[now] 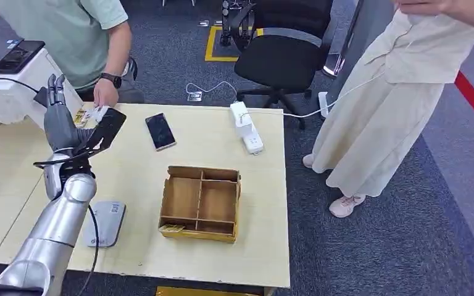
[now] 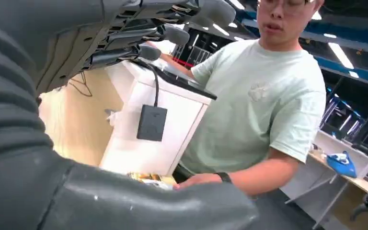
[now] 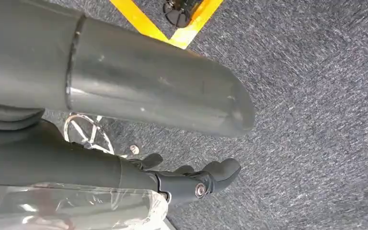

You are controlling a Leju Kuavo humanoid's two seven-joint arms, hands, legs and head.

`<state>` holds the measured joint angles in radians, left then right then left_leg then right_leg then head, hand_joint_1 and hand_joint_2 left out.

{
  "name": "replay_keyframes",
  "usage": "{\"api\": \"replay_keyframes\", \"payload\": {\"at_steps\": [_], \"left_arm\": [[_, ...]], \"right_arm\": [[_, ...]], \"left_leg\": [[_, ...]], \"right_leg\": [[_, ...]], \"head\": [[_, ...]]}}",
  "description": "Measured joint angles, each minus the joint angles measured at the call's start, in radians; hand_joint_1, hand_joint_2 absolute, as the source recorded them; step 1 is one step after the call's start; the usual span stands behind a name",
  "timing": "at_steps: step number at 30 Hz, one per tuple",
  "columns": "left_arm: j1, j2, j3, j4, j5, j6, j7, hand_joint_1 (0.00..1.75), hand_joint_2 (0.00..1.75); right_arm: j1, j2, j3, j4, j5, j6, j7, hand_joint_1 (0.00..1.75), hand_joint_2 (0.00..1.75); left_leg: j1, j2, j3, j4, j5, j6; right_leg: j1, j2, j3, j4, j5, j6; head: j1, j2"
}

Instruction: Pass the card to the sensor for recognition and then transmit it.

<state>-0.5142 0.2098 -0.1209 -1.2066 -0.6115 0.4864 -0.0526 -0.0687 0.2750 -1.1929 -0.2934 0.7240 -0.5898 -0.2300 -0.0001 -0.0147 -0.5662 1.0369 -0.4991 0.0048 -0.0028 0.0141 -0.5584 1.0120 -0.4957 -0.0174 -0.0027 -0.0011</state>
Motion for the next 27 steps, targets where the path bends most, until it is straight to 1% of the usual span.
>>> {"api": "replay_keyframes", "payload": {"at_steps": [3, 6, 11, 12, 15, 17, 22, 23, 27], "left_arm": [[0.003, 0.009, 0.014, -0.001, 0.002, 0.016, -0.014, 0.00, 1.75], [0.010, 0.022, 0.023, -0.009, -0.018, 0.026, -0.031, 0.00, 1.75], [0.022, 0.040, 0.035, -0.048, -0.046, 0.046, -0.030, 0.00, 1.75], [0.026, 0.043, 0.041, -0.056, -0.052, 0.050, -0.030, 0.00, 0.00], [0.043, 0.060, 0.056, -0.078, -0.048, 0.053, -0.033, 0.00, 0.00], [0.060, 0.072, 0.070, -0.092, -0.032, 0.053, -0.049, 0.00, 0.00], [0.094, 0.093, 0.100, -0.116, -0.008, 0.053, -0.066, 0.00, 0.00], [0.098, 0.096, 0.107, -0.119, -0.005, 0.053, -0.066, 0.00, 1.75], [0.124, 0.106, 0.127, -0.135, 0.000, 0.053, -0.086, 0.00, 1.75]], "right_arm": [[0.001, 0.000, -0.003, 0.000, 0.000, 0.000, 0.001, 0.00, 0.00], [0.000, 0.000, -0.003, 0.000, 0.003, 0.000, 0.008, 0.00, 0.00], [0.000, 0.000, -0.004, 0.000, 0.003, 0.001, 0.009, 0.00, 0.00], [-0.001, 0.000, -0.004, -0.001, 0.003, 0.001, 0.009, 0.00, 0.00], [0.000, 0.000, -0.004, -0.003, 0.003, 0.000, 0.010, 0.00, 0.00], [0.000, 0.002, -0.005, -0.005, -0.003, 0.000, 0.010, 0.00, 0.00], [0.000, 0.009, -0.011, -0.013, -0.009, -0.001, 0.007, 0.00, 0.00], [0.001, 0.011, -0.011, -0.015, -0.012, -0.002, 0.007, 0.00, 0.00], [0.001, 0.018, -0.014, -0.023, -0.014, -0.008, 0.005, 0.00, 0.00]], "left_leg": [[0.000, 0.000, 0.000, 0.000, 0.000, 0.000], [0.000, 0.000, 0.000, 0.000, 0.000, 0.000], [0.000, -0.001, 0.000, 0.000, 0.000, 0.000], [0.000, -0.001, 0.000, 0.000, 0.000, 0.000], [0.000, 0.000, 0.000, 0.000, 0.000, 0.000], [0.000, 0.000, 0.000, 0.000, 0.000, 0.000], [0.000, 0.000, 0.000, 0.000, 0.000, 0.000], [0.000, 0.000, 0.000, 0.000, 0.000, 0.000], [0.000, 0.000, 0.000, 0.000, 0.000, 0.000]], "right_leg": [[0.000, -0.001, 0.000, 0.000, 0.000, 0.000], [0.000, -0.001, 0.000, 0.000, 0.000, 0.000], [0.000, -0.001, 0.000, 0.000, 0.000, 0.000], [0.000, -0.001, 0.000, 0.000, 0.000, 0.000], [0.000, -0.001, 0.000, 0.000, 0.000, 0.000], [0.000, -0.001, 0.000, 0.000, 0.000, 0.000], [0.000, -0.001, 0.000, 0.000, 0.000, 0.000], [0.000, -0.001, 0.000, 0.000, 0.000, 0.000], [0.000, -0.001, 0.000, 0.000, 0.000, 0.000]], "head": [[0.000, 0.000], [0.000, 0.000], [0.000, 0.000], [0.000, 0.000], [0.000, 0.000], [0.000, 0.000], [0.000, 0.000], [0.000, 0.000], [0.000, 0.000]]}}
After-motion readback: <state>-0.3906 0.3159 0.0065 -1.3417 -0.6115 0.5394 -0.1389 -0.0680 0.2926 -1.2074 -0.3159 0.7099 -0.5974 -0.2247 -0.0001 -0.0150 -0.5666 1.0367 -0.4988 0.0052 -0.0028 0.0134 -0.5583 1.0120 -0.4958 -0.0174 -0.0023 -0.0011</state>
